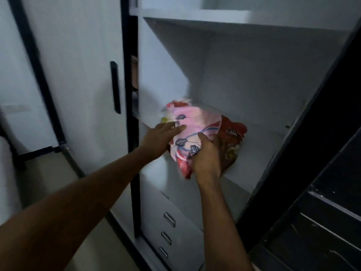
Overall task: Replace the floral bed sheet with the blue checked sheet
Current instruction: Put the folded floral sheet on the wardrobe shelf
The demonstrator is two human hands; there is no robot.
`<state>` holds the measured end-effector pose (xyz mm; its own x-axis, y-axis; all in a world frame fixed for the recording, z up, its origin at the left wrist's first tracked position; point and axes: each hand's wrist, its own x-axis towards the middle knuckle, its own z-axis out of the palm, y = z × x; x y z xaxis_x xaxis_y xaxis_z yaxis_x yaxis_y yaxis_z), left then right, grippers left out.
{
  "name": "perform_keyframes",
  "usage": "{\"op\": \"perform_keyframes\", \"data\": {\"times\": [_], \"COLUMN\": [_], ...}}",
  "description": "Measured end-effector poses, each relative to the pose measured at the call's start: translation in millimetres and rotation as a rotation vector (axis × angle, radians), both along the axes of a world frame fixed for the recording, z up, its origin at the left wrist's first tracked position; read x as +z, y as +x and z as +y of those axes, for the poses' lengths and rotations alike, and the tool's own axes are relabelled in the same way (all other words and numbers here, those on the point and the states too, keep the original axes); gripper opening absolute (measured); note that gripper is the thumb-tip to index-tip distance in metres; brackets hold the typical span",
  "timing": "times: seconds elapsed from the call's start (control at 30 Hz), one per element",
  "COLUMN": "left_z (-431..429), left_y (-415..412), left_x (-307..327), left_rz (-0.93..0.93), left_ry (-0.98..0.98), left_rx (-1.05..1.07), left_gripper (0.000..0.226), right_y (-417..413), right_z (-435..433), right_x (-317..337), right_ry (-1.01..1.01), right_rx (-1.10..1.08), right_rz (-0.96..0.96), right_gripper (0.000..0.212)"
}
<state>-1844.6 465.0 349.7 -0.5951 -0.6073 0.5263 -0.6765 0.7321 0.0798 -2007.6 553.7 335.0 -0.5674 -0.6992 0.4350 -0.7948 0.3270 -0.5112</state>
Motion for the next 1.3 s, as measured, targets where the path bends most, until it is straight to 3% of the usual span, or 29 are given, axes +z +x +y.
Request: {"op": "perform_keyframes", "data": {"times": [0.1, 0.3, 0.4, 0.47, 0.6, 0.7, 0.73, 0.8, 0.9, 1.03, 1.13, 1.3], "left_z": [-26.2, -86.2, -109.2, -124.2, -158.8, -169.7, -167.2, -161.2, -151.7, -127.3, -133.8, -179.1], "left_y": [-0.5, -18.6, -50.2, -75.0, -107.4, -94.2, -83.2, -60.7, -38.0, -50.0, -73.8, -73.1], "left_x": [4.7, 77.9, 114.3, 130.1, 116.6, 71.8, 56.7, 33.7, 21.3, 22.0, 21.3, 40.1], "left_rz": [-0.021, -0.004, 0.051, 0.106, 0.025, -0.114, -0.179, -0.157, -0.002, -0.077, -0.046, 0.101], "left_ry": [-0.005, -0.156, -0.209, -0.247, -0.221, 0.062, 0.171, 0.212, 0.084, 0.005, -0.105, -0.444], "left_rx": [-0.042, -0.162, -0.264, -0.381, -0.545, -0.594, -0.556, -0.516, -0.572, -0.556, -0.479, -0.459], "left_gripper": [0.086, 0.081, 0.073, 0.062, 0.057, 0.061, 0.066, 0.073, 0.073, 0.101, 0.083, 0.050], "right_y": [5.8, -7.8, -19.4, -28.6, -40.4, -28.3, -18.4, -2.7, 5.3, 8.7, 11.1, 13.9], "right_z": [-3.2, -60.6, -74.8, -77.8, -74.3, -71.0, -67.7, -60.1, -57.3, -66.4, -72.7, -64.6], "right_x": [12.7, 57.8, 87.3, 101.9, 105.6, 73.0, 61.4, 43.7, 48.7, 66.6, 77.1, 78.6], "right_ry": [-0.059, -0.215, -0.417, -0.434, -0.041, 0.273, 0.317, 0.307, 0.275, 0.273, 0.251, 0.141], "right_rx": [0.023, -0.102, -0.225, -0.332, -0.458, -0.395, -0.388, -0.406, -0.431, -0.427, -0.415, -0.413], "right_rz": [0.025, 0.008, 0.186, 0.252, 0.199, 0.058, 0.086, 0.200, 0.210, 0.170, 0.239, 0.311], "right_gripper": [0.064, 0.056, 0.058, 0.063, 0.063, 0.043, 0.042, 0.052, 0.057, 0.046, 0.043, 0.059]}}
